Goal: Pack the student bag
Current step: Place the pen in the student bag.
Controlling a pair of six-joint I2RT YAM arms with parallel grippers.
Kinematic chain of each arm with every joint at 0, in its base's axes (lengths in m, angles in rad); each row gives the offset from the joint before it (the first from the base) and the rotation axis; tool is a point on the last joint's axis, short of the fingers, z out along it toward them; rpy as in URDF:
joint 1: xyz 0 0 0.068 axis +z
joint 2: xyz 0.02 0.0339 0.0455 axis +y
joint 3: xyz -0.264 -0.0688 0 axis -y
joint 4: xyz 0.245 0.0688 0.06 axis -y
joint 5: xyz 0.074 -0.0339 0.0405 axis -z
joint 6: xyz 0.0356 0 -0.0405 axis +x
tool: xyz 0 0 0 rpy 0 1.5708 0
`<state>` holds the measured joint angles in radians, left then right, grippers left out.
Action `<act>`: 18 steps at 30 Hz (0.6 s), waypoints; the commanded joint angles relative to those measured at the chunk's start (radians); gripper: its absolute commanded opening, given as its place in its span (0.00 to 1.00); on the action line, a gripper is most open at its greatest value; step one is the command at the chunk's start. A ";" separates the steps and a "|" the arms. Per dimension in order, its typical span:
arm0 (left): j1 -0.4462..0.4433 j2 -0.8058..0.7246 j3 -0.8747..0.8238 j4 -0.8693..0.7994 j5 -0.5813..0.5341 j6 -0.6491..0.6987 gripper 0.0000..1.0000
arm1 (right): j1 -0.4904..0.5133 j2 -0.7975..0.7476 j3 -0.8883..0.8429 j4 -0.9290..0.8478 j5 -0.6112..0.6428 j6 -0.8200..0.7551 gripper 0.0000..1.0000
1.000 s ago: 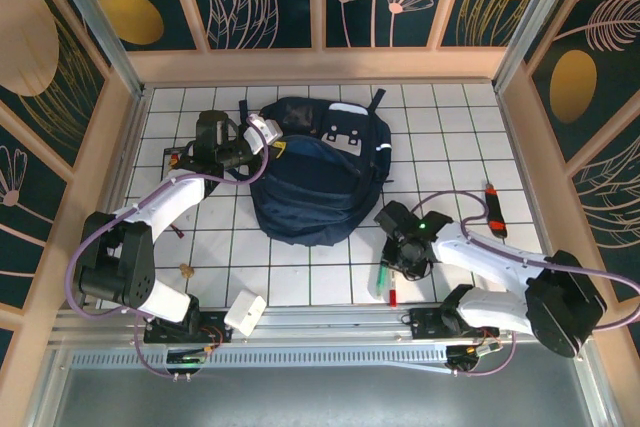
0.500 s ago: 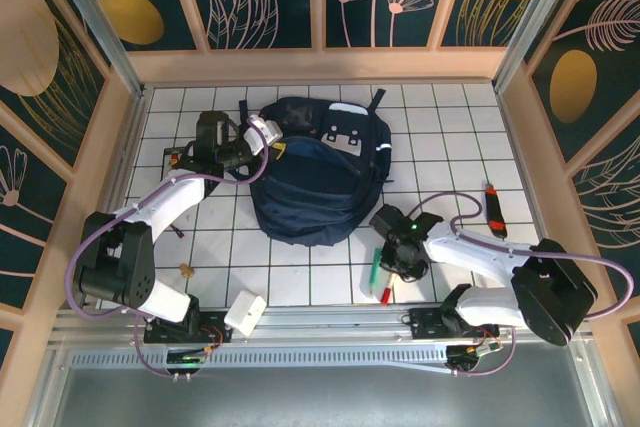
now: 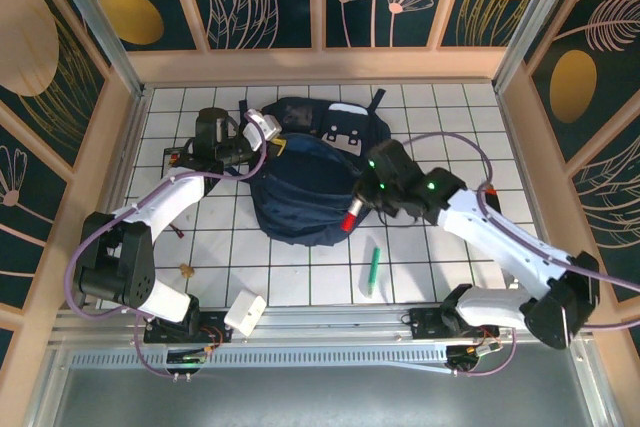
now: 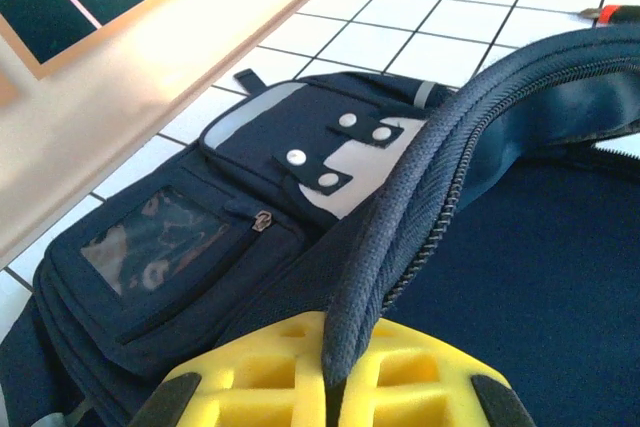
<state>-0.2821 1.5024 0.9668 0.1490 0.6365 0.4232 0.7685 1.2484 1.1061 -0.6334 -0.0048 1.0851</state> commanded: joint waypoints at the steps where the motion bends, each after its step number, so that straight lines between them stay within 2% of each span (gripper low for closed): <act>1: -0.007 -0.011 0.042 0.013 0.072 -0.072 0.00 | 0.020 0.098 -0.016 0.256 -0.139 0.291 0.06; 6: -0.007 -0.035 0.032 0.035 0.089 -0.112 0.00 | 0.018 0.204 -0.059 0.474 -0.114 0.668 0.06; 8: -0.008 -0.050 0.026 0.046 0.112 -0.118 0.00 | 0.026 0.216 -0.083 0.571 -0.027 0.810 0.07; 9: -0.008 -0.055 0.021 0.049 0.122 -0.114 0.00 | 0.022 0.227 -0.080 0.588 0.013 0.844 0.09; 12: -0.007 -0.072 -0.013 0.079 0.130 -0.122 0.00 | -0.025 0.277 -0.062 0.585 0.102 0.906 0.04; 13: -0.007 -0.074 -0.022 0.085 0.133 -0.127 0.00 | -0.042 0.298 -0.064 0.590 0.111 0.920 0.13; 16: -0.007 -0.073 -0.026 0.078 0.134 -0.129 0.00 | -0.073 0.316 -0.116 0.740 0.072 0.902 0.53; 18: -0.007 -0.075 -0.021 0.066 0.122 -0.123 0.00 | -0.074 0.302 -0.086 0.696 0.027 0.784 0.67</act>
<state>-0.2867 1.4731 0.9394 0.1566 0.6994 0.3344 0.7082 1.5520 1.0119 -0.0082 0.0105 1.9079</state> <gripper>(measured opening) 0.052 0.632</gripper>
